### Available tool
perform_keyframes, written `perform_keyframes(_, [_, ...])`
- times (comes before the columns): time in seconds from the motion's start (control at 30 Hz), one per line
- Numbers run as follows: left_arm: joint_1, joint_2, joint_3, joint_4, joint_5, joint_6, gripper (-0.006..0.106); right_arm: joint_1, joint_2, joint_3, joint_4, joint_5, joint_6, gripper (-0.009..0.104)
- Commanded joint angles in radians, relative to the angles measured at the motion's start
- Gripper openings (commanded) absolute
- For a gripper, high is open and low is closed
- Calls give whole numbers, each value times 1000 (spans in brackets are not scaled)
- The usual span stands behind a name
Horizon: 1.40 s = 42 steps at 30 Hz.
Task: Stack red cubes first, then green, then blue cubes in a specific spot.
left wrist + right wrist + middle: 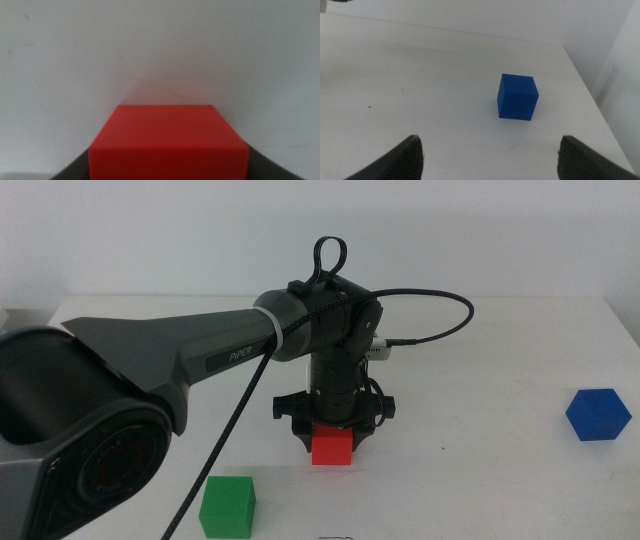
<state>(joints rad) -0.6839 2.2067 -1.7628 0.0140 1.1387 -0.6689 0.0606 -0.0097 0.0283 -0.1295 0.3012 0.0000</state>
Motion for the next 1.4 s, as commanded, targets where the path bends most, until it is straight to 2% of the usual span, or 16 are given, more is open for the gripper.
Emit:
perform_keyframes(0.0, [-5, -61, -28, -2, 6, 4, 31, -5, -23, -17, -15, -79, -14, 82])
perform_keyframes(0.37, [-5, -66, -30, 19, 7, 31, 93, -5, -23, -17, -15, -79, -14, 82])
perform_keyframes(0.63, [-1, -224, -30, 26, 87, 80, 94, -5, -23, -17, -15, -79, -14, 82])
perform_keyframes(0.77, [-1, -400, -29, 131, 181, 158, 94, -5, -23, -17, -15, -79, -14, 82])
perform_keyframes(0.93, [0, -565, -8, 138, 181, 171, 94, -5, -23, -17, -15, -79, -14, 82])
perform_keyframes(1.37, [143, -977, 520, 129, 180, 66, 94, -5, -23, -17, -15, -79, -14, 82])
